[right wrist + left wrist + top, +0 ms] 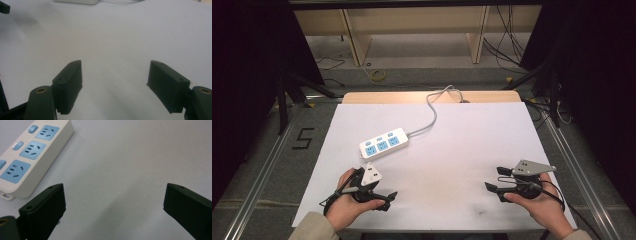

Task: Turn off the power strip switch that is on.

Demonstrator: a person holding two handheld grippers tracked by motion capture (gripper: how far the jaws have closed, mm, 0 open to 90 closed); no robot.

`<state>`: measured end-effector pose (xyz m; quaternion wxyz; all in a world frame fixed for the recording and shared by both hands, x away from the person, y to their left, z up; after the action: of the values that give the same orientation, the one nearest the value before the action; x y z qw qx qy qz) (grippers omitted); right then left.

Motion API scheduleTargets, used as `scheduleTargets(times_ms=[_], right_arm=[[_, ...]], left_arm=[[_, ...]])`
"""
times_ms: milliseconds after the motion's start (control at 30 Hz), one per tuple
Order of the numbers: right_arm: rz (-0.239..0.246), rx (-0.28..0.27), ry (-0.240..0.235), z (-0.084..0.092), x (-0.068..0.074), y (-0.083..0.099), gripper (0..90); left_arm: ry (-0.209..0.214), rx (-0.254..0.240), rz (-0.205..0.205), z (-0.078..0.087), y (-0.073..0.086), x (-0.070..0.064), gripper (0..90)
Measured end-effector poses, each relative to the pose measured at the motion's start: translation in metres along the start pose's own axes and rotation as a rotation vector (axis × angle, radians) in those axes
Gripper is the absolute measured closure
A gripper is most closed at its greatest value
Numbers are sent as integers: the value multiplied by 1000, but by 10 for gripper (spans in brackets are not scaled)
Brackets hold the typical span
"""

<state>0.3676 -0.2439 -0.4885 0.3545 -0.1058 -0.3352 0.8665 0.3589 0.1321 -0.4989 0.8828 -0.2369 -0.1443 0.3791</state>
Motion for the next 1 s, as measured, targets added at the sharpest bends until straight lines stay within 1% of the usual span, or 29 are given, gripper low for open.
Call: scheduleTargets(times_ms=[33,100,167,200,233,267,333,367,400,433,467,500,533,567,633,667,700,800,900,967,1000], right_arm=[[1,-1,0,0,0,0,281],[4,2,-2,0,1,0,282],[7,3,-1,-1,2,-1,283],[7,2,-3,-1,2,-1,283],[7,2,-3,-1,2,-1,283],[7,1,-3,-1,3,-1,283],[6,1,-3,-1,2,-2,283],[6,1,-3,-1,2,-2,283],[6,0,-3,-1,2,-1,283],[6,1,-3,0,2,-1,283],[6,0,-3,0,2,-1,283],[5,-2,-5,0,2,-2,283],[5,-1,-5,0,2,-2,283],[8,-3,-4,-1,2,-2,283],[9,-2,-4,-1,2,-2,283],[9,-2,-4,-1,2,-2,283],[9,1,-3,-1,2,-2,282],[10,-1,-4,-1,2,-2,282],[7,2,-3,-1,2,-2,282],[7,3,-3,-1,2,-2,282],[10,1,-4,-1,2,-2,282]], left_arm=[[0,0,0,0,0,0,44],[-4,-3,13,1,1,1,72],[-4,-2,13,2,1,1,106],[1,-5,15,2,1,0,153],[-2,-11,17,3,0,1,153],[-11,-8,23,4,0,2,177],[-23,-25,31,7,-2,3,291],[-35,-27,44,9,-2,5,291],[-49,-36,58,11,-3,7,360],[-53,-49,72,12,-4,8,481],[-56,-63,61,15,-6,12,559],[-61,-59,67,15,-6,14,636],[-61,-59,67,15,-6,14,685],[-72,-59,79,16,-6,16,739],[-72,-65,90,18,-10,21,825],[-75,-69,98,19,-12,24,825],[-83,-76,122,22,-16,28,894],[-86,-71,128,23,-19,30,895],[-94,-59,108,22,-22,31,896],[-98,-63,109,21,-23,32,896],[-102,-56,102,21,-24,33,896]])
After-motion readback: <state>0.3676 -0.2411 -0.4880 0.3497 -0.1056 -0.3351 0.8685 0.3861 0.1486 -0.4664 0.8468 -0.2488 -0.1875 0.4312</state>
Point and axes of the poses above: each handheld gripper's, and its own axes: z roughly backward along the jaws, y roughly out of its underside, x roughly to its left, the point moved 7 cm from there along -z, roughly forward along the jaws, and after that the axes turned 14 degrees about x, right-handed, at the moved point
